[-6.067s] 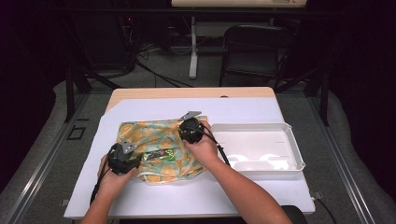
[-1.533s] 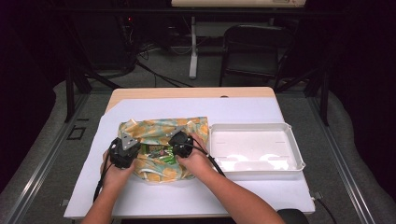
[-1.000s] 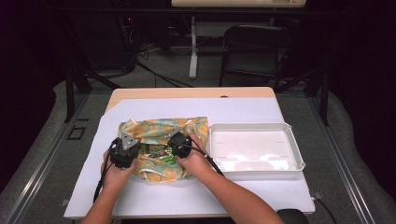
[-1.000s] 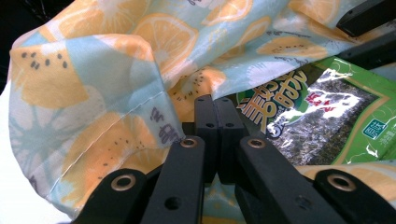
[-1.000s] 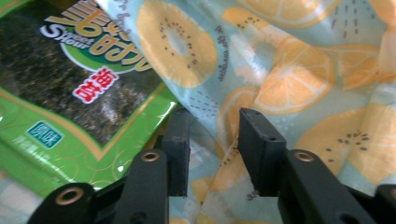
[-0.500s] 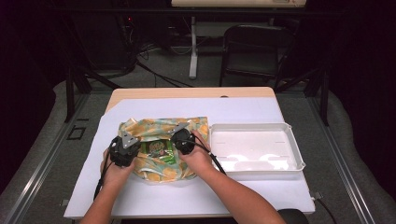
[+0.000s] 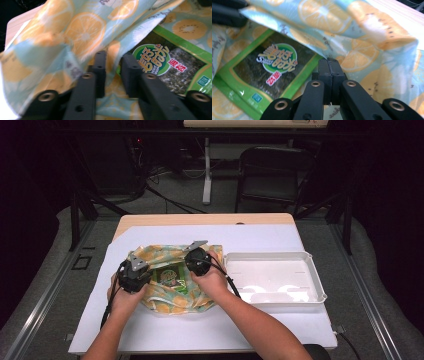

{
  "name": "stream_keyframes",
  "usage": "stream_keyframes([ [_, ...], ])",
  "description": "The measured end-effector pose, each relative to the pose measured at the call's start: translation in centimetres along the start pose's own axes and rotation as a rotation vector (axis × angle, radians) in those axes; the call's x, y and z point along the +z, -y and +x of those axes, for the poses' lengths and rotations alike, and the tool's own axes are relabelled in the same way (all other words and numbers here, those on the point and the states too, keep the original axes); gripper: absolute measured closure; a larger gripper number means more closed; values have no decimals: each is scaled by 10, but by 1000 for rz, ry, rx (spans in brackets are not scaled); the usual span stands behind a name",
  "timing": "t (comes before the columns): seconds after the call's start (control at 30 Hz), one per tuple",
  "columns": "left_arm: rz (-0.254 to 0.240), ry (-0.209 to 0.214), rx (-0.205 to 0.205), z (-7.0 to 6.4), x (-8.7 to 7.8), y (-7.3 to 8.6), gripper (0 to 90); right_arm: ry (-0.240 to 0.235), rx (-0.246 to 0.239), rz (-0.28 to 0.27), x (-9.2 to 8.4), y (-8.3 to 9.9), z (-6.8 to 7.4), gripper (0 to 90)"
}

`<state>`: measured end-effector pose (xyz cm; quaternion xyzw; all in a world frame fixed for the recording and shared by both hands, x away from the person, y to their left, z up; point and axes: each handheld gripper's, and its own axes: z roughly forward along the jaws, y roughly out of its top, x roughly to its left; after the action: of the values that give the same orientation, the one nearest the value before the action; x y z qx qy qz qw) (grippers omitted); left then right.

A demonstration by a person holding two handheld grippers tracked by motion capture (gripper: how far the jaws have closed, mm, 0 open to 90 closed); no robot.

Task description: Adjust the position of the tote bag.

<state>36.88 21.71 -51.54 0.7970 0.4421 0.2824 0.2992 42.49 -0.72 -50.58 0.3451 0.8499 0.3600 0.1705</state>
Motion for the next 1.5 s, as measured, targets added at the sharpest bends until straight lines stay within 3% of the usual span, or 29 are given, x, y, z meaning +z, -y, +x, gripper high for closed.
stream_keyframes([
  [0.13,-33,-5,10,-2,-7,-6,618,2,8,-12,1,-10,-3,900],
  [0.27,-66,9,15,-2,-14,-14,570,5,13,-5,3,-20,-5,900],
  [0.6,-62,39,15,-5,-9,-27,527,-12,72,-8,11,-30,-13,900],
  [0.83,-38,56,53,-8,8,-32,492,-20,94,-34,14,-34,-16,900],
  [0.87,-26,59,53,-8,10,-32,493,-22,89,-16,13,-35,-17,900],
  [1.0,4,63,59,-8,18,-30,507,-30,101,-18,16,-36,-19,900],
  [1.03,9,59,56,-8,19,-30,514,-27,122,-44,18,-35,-18,900],
  [1.07,21,59,57,-8,21,-30,523,-30,111,-21,16,-36,-20,900],
  [1.23,50,60,65,-11,27,-28,548,-29,121,-32,17,-38,-22,900],
  [1.33,76,55,85,-12,29,-27,596,-28,125,-43,17,-39,-22,900],
  [1.5,106,35,97,-11,31,-25,758,-26,122,-35,16,-39,-23,900],
])
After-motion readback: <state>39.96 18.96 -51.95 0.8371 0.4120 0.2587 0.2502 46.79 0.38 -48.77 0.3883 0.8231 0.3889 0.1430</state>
